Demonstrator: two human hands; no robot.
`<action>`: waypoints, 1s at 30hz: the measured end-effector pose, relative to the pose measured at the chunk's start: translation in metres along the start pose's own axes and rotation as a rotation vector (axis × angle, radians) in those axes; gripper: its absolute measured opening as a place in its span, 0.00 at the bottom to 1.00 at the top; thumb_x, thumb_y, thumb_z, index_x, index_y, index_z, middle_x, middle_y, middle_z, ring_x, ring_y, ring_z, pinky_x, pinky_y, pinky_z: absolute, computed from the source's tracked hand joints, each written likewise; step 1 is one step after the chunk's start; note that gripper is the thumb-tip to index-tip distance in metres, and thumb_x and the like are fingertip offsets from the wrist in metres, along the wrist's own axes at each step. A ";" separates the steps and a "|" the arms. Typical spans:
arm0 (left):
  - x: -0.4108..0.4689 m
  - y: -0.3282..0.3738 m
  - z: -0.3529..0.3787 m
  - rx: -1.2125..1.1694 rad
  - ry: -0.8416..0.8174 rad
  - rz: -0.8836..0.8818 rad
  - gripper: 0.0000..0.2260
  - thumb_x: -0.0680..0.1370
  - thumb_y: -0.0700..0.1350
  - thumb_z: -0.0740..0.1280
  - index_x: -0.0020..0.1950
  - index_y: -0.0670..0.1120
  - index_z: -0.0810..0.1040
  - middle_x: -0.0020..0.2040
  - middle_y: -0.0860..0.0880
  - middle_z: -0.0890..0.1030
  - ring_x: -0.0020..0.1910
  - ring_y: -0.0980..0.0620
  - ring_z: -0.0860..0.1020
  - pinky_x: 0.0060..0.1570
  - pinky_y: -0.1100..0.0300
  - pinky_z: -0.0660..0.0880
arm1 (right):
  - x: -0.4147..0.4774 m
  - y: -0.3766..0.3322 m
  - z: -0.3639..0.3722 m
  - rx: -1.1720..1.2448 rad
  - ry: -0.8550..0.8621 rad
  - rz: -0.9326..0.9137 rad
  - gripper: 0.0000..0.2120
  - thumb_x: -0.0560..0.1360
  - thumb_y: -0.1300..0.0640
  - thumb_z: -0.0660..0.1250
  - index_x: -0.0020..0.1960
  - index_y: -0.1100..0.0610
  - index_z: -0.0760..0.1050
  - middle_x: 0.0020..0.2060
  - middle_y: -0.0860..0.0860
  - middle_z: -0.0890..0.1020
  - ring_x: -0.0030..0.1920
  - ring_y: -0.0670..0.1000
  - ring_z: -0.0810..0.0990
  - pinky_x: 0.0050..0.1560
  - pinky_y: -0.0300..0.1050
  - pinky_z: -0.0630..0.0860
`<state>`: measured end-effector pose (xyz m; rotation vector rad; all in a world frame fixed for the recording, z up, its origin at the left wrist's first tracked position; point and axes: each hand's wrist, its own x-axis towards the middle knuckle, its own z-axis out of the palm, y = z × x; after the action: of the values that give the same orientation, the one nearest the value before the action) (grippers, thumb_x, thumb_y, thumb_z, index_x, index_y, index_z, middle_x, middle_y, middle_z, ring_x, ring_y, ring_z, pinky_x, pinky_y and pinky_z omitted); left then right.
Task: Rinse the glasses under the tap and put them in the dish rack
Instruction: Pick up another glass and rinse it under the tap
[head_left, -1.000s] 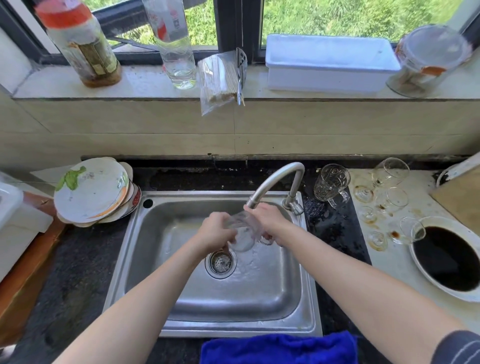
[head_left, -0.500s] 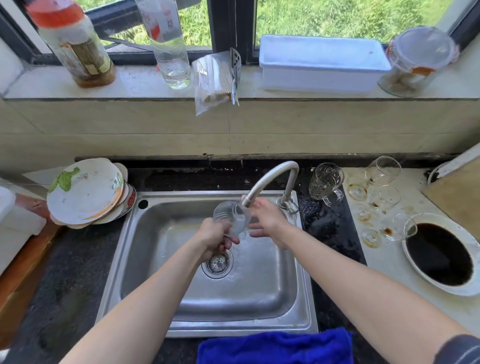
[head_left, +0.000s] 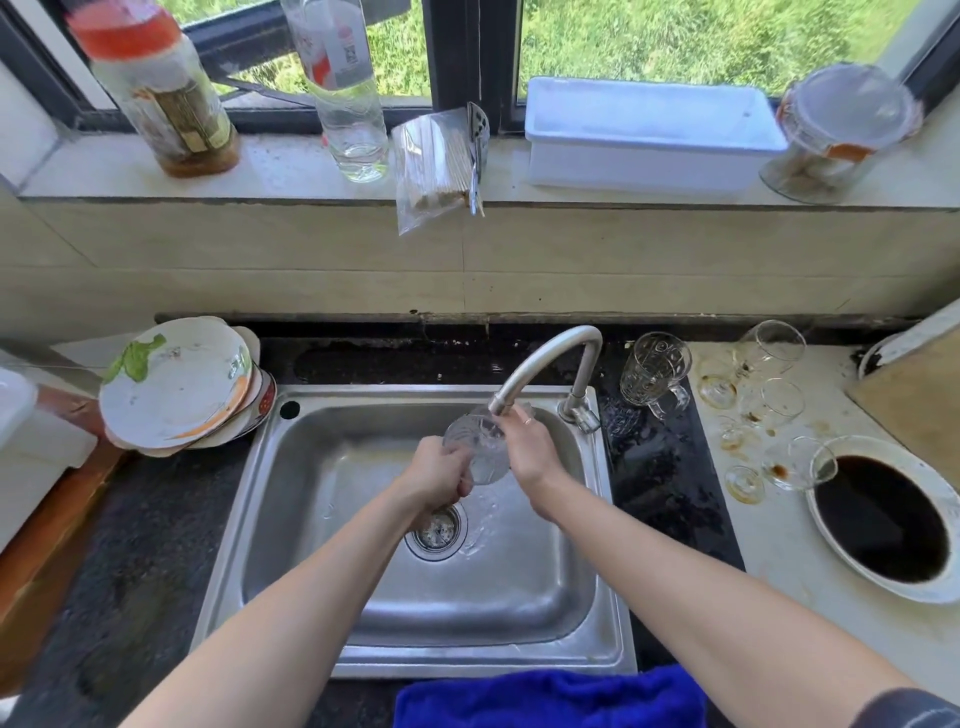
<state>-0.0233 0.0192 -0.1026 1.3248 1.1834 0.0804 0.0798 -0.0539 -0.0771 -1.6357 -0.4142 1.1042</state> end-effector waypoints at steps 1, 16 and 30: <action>0.000 0.001 0.001 -0.036 -0.016 -0.048 0.16 0.79 0.37 0.59 0.31 0.44 0.68 0.20 0.47 0.69 0.16 0.55 0.60 0.21 0.70 0.55 | 0.000 0.000 0.001 -0.020 -0.021 -0.001 0.10 0.82 0.50 0.58 0.56 0.51 0.76 0.55 0.48 0.79 0.59 0.48 0.74 0.55 0.40 0.67; -0.010 0.007 -0.020 -0.174 -0.397 -0.256 0.13 0.79 0.37 0.55 0.35 0.41 0.69 0.18 0.51 0.63 0.15 0.58 0.55 0.20 0.71 0.50 | 0.012 0.020 -0.013 -0.330 -0.034 -0.154 0.19 0.81 0.43 0.58 0.67 0.50 0.75 0.71 0.47 0.69 0.71 0.47 0.67 0.72 0.51 0.62; -0.012 -0.013 -0.021 -0.391 -0.511 -0.323 0.10 0.79 0.36 0.54 0.52 0.39 0.74 0.21 0.52 0.63 0.16 0.60 0.55 0.18 0.70 0.49 | 0.015 0.024 -0.031 -0.087 0.082 -0.006 0.13 0.75 0.46 0.70 0.56 0.50 0.75 0.52 0.47 0.80 0.56 0.52 0.79 0.53 0.50 0.77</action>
<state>-0.0507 0.0217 -0.1005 0.7371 0.8699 -0.2383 0.1067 -0.0698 -0.1050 -1.7483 -0.4186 1.0229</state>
